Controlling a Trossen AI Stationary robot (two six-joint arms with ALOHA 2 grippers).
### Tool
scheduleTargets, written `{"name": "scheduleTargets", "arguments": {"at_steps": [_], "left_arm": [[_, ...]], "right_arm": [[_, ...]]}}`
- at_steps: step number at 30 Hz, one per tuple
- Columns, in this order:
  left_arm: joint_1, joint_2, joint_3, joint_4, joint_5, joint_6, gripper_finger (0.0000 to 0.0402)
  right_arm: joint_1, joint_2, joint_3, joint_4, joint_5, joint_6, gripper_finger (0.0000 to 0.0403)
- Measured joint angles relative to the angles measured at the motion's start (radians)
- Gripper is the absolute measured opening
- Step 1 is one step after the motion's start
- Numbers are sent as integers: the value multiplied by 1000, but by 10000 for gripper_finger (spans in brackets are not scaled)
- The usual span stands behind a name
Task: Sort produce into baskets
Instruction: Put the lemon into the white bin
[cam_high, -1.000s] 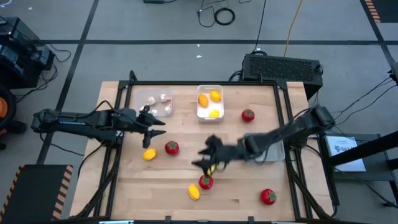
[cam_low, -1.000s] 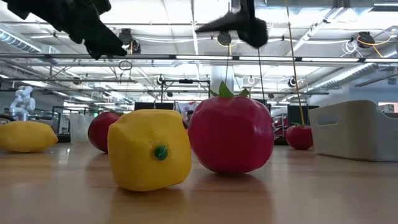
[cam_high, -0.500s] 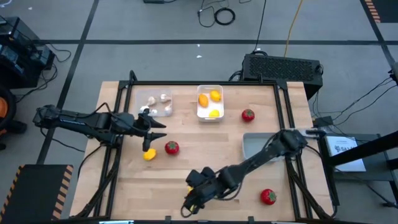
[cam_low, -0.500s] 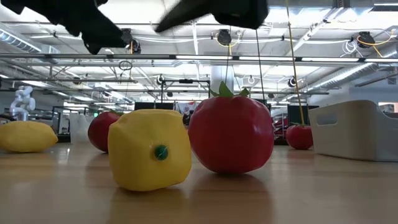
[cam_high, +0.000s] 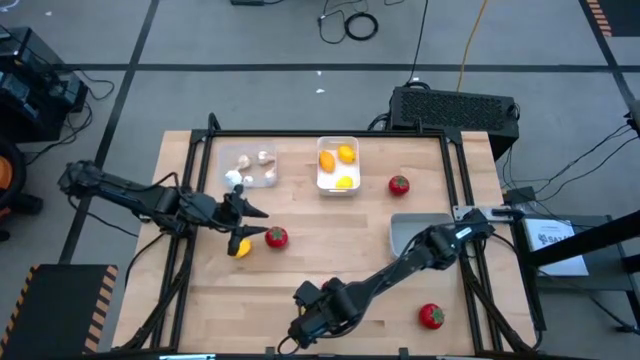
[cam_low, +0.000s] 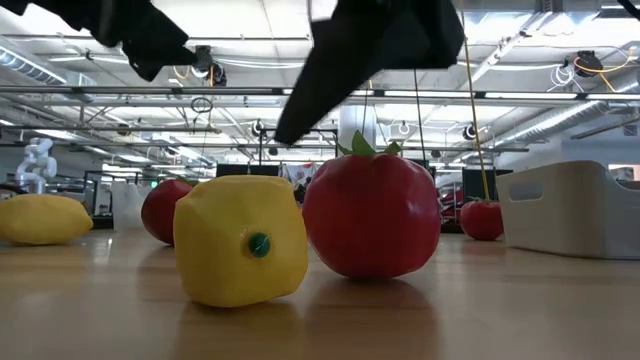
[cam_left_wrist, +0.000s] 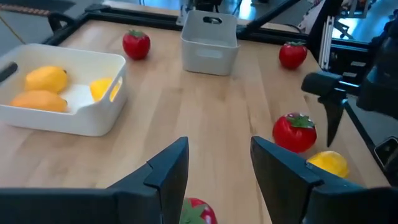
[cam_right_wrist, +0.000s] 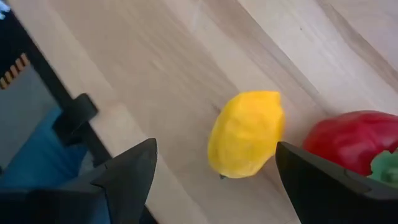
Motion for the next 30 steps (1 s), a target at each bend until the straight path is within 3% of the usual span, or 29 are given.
{"name": "scheduleTargets", "arguments": {"at_steps": [8, 19, 30], "left_arm": [[-31, 53, 0, 63, -29, -28, 180], [-31, 64, 0, 90, -41, -6, 180], [-30, 64, 0, 105, -43, 18, 180]], "right_arm": [[8, 14, 0, -40, 99, 43, 318], [20, 98, 0, -37, 80, 51, 318], [4, 102, 0, -14, 123, 50, 318]]}}
